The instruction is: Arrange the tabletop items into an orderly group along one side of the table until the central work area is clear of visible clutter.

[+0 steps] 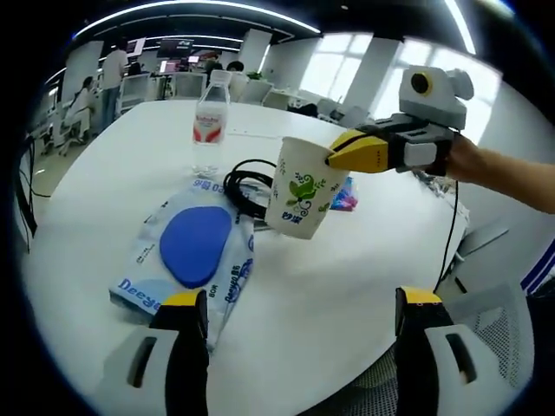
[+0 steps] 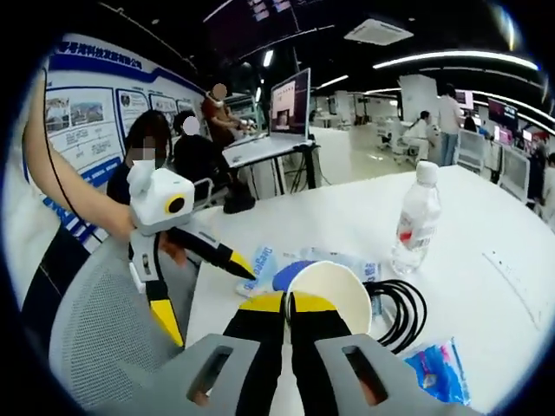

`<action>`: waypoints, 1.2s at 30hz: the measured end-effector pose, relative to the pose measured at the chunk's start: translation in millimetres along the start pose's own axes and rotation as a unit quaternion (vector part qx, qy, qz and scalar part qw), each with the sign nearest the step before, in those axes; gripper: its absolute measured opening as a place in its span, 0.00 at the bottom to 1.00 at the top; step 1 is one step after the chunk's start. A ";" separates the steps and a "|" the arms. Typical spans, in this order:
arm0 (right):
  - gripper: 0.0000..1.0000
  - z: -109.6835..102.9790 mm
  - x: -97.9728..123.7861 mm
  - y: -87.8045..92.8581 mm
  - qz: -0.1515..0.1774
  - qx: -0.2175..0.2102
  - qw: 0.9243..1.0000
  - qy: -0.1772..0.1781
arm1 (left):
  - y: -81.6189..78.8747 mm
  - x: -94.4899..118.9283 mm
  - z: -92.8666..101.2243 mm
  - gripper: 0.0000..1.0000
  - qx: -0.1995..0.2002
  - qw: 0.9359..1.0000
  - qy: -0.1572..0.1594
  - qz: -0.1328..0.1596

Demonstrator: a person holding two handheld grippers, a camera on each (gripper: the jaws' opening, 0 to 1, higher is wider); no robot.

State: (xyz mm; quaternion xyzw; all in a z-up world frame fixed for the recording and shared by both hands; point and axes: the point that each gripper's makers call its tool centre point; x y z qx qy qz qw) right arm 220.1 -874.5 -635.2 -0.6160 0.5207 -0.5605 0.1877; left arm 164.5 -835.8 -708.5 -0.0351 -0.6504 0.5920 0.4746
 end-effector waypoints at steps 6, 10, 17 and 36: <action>0.00 13.1 -0.3 -1.9 -0.009 0.037 0.999 0.017 | 1.4 0.0 -0.4 0.85 0.012 1.000 0.002 0.005; 0.00 17.0 1.5 -5.6 -0.008 0.041 0.999 0.021 | 1.1 0.8 -0.2 0.85 0.012 1.000 0.000 0.008; 0.00 37.6 4.6 -11.1 -0.009 0.053 0.998 0.039 | 4.1 0.7 -0.8 0.84 0.020 1.000 0.000 0.007; 0.00 63.1 0.4 -19.3 -0.035 0.082 0.994 0.059 | 9.1 7.7 3.0 0.83 0.028 1.000 0.001 0.012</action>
Point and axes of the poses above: the point that each gripper's makers call its tool centre point, and the gripper's own axes: x roughly backward along the fingers, z roughly to its right, y roughly out of its underside, and after that the axes turned 14 degrees about -x, right-handed
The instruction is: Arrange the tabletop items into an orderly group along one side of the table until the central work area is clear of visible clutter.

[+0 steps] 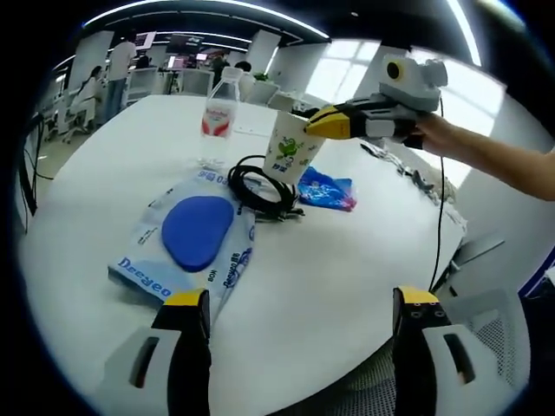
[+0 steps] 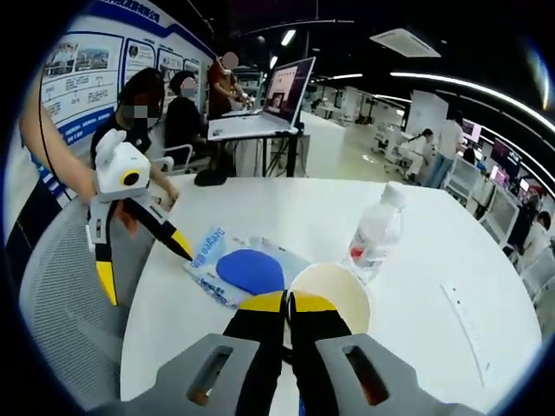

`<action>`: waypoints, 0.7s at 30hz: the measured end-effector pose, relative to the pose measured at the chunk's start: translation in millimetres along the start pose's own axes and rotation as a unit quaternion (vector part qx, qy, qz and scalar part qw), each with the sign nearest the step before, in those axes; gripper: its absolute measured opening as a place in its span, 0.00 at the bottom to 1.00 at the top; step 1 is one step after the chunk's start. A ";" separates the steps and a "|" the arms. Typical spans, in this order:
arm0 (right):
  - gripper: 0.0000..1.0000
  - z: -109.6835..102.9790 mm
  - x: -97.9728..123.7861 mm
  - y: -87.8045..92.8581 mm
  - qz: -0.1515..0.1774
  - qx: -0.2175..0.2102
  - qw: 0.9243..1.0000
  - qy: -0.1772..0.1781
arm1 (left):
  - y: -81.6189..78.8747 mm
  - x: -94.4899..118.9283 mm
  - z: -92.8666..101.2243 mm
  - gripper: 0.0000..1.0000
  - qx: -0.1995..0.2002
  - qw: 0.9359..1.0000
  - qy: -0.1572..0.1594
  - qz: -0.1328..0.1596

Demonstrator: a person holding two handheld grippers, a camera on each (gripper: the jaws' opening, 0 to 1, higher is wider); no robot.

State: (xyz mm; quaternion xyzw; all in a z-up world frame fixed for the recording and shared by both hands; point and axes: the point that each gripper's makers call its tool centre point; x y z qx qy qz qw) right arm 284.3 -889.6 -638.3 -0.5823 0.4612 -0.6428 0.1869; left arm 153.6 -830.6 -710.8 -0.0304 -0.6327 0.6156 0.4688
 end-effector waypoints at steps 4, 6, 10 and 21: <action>0.00 7.6 -2.5 2.8 -0.020 0.021 1.000 0.012 | -0.6 2.0 -0.2 0.82 0.003 1.000 -0.003 0.002; 0.00 10.4 -4.1 0.9 -0.018 0.017 1.000 0.012 | 0.3 3.4 1.7 0.81 0.004 1.000 -0.001 0.001; 0.00 17.4 -7.8 -1.2 -0.020 0.020 0.999 0.015 | -3.6 7.3 9.3 0.82 -0.004 1.000 0.003 0.007; 0.00 39.6 -15.4 -5.9 -0.027 0.021 0.999 0.022 | -9.4 12.3 18.5 0.82 -0.027 0.999 0.007 0.016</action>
Point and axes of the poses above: the point that each gripper's makers call its tool centre point, and the gripper's own axes: x roughly backward along the fingers, z roughly to its right, y roughly out of its underside, and after that the axes turned 14 degrees about -x, right-handed
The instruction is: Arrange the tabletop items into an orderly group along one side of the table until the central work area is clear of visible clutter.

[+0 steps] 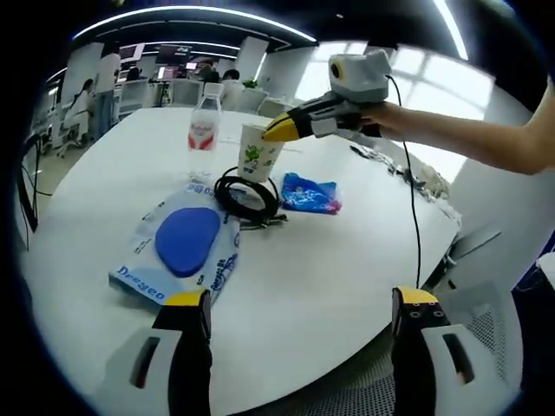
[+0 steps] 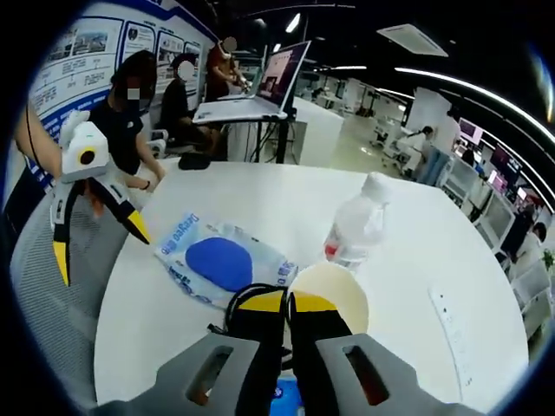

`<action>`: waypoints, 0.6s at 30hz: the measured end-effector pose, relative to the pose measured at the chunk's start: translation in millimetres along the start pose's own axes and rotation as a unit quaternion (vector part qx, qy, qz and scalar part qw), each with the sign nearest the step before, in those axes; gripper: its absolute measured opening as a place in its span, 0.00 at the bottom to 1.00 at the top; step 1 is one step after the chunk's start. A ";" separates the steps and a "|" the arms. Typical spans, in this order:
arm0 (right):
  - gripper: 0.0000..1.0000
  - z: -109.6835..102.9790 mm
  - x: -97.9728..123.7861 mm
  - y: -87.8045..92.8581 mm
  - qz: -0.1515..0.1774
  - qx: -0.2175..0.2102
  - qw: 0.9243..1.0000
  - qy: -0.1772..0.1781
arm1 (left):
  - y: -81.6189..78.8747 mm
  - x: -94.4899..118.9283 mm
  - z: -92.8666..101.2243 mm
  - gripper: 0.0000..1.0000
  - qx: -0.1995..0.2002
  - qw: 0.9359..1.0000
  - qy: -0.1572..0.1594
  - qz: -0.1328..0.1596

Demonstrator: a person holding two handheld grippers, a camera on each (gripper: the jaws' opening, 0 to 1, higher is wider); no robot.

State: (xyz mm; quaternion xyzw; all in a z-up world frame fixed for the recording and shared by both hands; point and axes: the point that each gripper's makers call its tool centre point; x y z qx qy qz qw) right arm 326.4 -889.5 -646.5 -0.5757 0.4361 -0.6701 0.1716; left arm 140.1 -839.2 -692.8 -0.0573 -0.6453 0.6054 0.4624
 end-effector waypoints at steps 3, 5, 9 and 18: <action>0.00 8.8 -1.8 -1.3 0.000 -0.001 1.000 0.003 | -0.5 0.3 -1.9 0.82 0.001 1.000 -0.003 0.002; 0.00 12.1 -1.1 -3.5 0.001 -0.002 1.000 0.003 | -0.7 0.6 -2.4 0.82 0.003 1.000 -0.004 0.003; 0.00 9.7 2.0 -11.3 0.010 -0.013 1.000 -0.007 | -2.3 0.6 -2.4 0.82 0.006 1.000 -0.003 0.008; 0.00 22.0 1.5 -13.5 0.011 0.002 1.000 0.006 | -3.0 0.6 -2.9 0.82 0.011 1.000 -0.002 0.012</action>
Point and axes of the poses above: the point that each gripper's makers call its tool centre point, and the gripper's own axes: x roughly backward along the fingers, z roughly to its right, y roughly out of its underside, and after that the axes turned 14 degrees about -x, right-handed
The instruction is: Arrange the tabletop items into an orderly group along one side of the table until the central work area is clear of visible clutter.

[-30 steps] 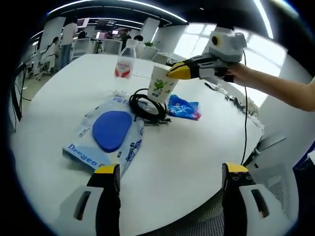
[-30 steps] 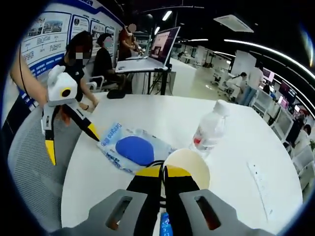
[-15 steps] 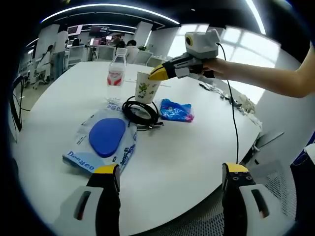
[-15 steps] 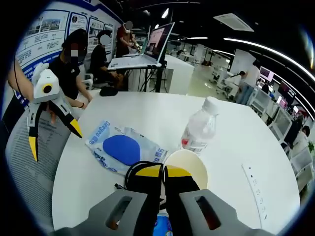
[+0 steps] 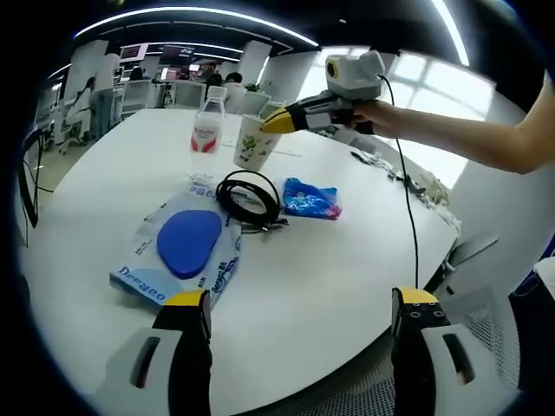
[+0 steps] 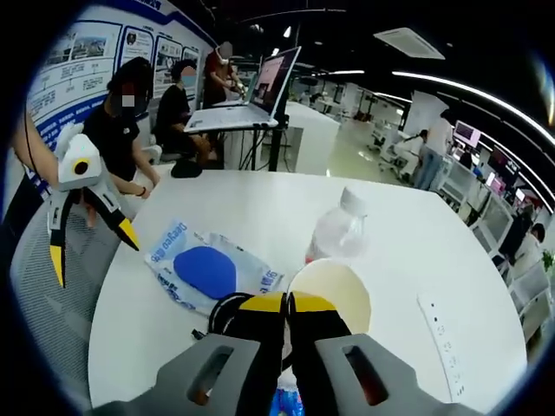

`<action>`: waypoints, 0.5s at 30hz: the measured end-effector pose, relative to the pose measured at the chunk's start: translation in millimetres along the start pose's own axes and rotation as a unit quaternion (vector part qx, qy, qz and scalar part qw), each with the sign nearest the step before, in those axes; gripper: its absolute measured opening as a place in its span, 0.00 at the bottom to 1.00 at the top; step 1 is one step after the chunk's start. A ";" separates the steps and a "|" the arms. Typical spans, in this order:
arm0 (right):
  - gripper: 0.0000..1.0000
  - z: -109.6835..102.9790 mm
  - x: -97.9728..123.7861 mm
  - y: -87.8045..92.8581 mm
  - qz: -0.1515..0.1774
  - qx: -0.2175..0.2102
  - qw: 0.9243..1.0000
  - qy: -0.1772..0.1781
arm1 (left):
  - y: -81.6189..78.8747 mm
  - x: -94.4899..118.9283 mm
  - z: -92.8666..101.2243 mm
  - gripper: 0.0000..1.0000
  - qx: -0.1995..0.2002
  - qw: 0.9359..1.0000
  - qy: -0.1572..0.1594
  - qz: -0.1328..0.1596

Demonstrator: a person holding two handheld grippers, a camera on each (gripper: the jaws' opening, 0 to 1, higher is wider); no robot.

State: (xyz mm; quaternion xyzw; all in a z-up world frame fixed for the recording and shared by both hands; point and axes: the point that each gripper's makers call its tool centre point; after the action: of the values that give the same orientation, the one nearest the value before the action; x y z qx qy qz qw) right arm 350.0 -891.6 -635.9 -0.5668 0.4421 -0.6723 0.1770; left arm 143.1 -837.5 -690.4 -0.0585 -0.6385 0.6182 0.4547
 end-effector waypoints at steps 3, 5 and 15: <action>0.00 10.9 -3.1 1.4 -0.005 0.005 1.000 0.009 | 0.3 0.0 -0.7 0.82 0.001 1.000 -0.001 -0.001; 0.00 14.0 -3.6 -0.1 -0.005 0.005 1.000 0.014 | 0.3 0.2 -0.7 0.82 0.002 1.000 -0.001 -0.001; 0.00 42.9 -19.0 -3.2 -0.007 0.003 1.000 0.025 | -0.7 0.5 -2.5 0.82 0.006 1.000 -0.003 0.002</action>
State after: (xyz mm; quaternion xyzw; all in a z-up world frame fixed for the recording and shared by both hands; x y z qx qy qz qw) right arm 395.8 -892.7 -646.3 -0.5527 0.4403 -0.6886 0.1627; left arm 144.8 -835.5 -690.0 -0.0554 -0.6362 0.6230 0.4518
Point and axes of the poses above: the point that each gripper's makers call its tool centre point, and the gripper's own axes: x roughly backward along the fingers, z roughly to its right, y roughly out of its underside, and after that the axes turned 14 degrees about -x, right-handed
